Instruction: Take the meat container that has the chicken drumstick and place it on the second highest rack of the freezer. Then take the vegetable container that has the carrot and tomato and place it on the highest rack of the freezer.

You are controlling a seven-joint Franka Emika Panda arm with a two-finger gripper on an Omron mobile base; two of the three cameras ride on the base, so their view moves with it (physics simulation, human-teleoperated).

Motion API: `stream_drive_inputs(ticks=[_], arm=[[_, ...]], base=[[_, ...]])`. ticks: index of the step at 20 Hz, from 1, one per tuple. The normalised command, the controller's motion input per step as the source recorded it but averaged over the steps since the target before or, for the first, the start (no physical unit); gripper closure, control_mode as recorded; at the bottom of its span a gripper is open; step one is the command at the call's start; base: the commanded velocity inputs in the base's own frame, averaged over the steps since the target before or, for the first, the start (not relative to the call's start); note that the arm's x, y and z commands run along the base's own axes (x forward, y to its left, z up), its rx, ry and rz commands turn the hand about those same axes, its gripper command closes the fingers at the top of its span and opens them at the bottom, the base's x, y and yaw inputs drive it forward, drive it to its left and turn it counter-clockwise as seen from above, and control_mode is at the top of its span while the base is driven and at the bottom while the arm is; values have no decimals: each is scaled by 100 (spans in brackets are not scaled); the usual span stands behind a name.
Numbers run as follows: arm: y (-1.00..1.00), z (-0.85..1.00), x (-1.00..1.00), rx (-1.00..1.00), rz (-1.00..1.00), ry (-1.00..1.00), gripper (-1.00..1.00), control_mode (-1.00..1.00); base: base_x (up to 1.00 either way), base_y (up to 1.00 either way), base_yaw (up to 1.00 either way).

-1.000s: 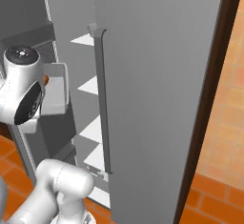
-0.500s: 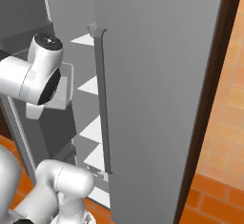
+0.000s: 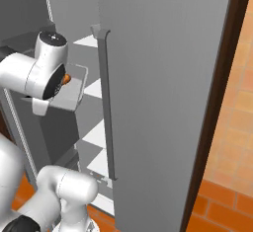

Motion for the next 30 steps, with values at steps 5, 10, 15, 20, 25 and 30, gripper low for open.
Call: stream_drive_inputs(ticks=[5,10,15,20,25,30], arm=[[6,-3,28,0,-3,-1,100,-100],[15,0,41,-7,0,0,100,-100],[0,0,46,0,0,0,100,-100],[0,0,49,0,0,1,100,-100],[0,0,41,1,-2,5,100,-100],[-4,-8,56,1,-9,6,100,-100]], base=[[0,0,0],[0,0,0],[0,0,0],[0,0,0],[0,0,0],[0,0,0]])
